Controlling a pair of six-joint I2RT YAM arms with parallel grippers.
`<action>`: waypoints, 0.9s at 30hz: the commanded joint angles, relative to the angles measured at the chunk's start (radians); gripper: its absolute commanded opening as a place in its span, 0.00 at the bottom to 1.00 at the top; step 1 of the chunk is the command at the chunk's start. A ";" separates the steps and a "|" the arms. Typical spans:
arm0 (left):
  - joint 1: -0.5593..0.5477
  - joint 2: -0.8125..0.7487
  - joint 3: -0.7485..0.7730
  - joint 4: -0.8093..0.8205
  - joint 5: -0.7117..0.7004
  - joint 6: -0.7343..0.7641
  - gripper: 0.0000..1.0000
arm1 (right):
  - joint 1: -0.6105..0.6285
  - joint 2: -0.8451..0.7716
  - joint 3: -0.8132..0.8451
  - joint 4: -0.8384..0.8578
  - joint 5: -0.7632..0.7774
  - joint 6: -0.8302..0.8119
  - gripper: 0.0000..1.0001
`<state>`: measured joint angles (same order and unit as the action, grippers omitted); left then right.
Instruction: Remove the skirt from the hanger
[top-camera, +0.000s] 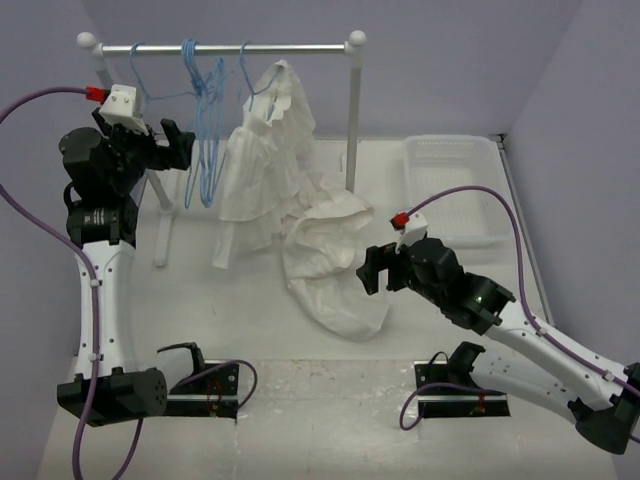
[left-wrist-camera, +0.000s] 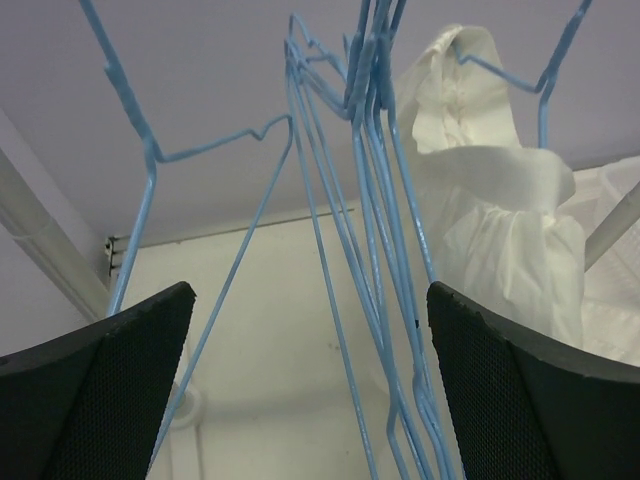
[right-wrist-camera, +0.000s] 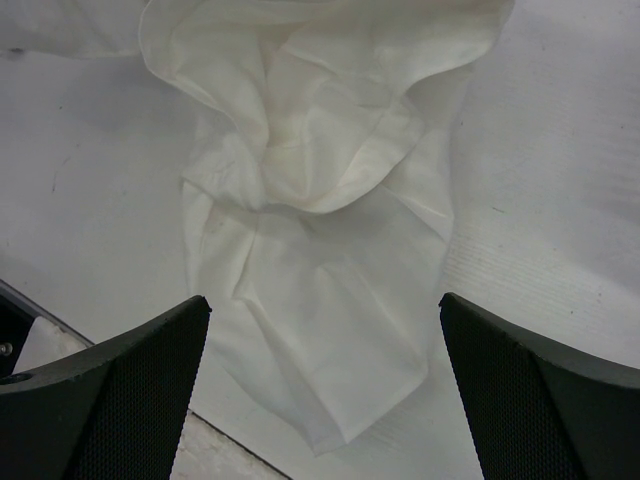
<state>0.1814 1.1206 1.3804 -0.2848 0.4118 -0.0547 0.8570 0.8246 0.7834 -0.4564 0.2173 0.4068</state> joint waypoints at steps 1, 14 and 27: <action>-0.023 0.013 -0.010 -0.063 -0.010 0.049 1.00 | -0.003 0.010 0.004 0.007 -0.010 0.004 0.99; -0.114 0.031 -0.015 -0.100 -0.145 0.115 0.99 | -0.003 0.028 -0.003 0.007 -0.025 0.029 0.99; -0.114 -0.018 -0.015 -0.080 -0.180 0.102 1.00 | -0.003 0.070 0.002 0.022 -0.036 0.023 0.99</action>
<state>0.0704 1.1225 1.3441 -0.3832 0.2512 0.0414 0.8566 0.8845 0.7795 -0.4564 0.1898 0.4263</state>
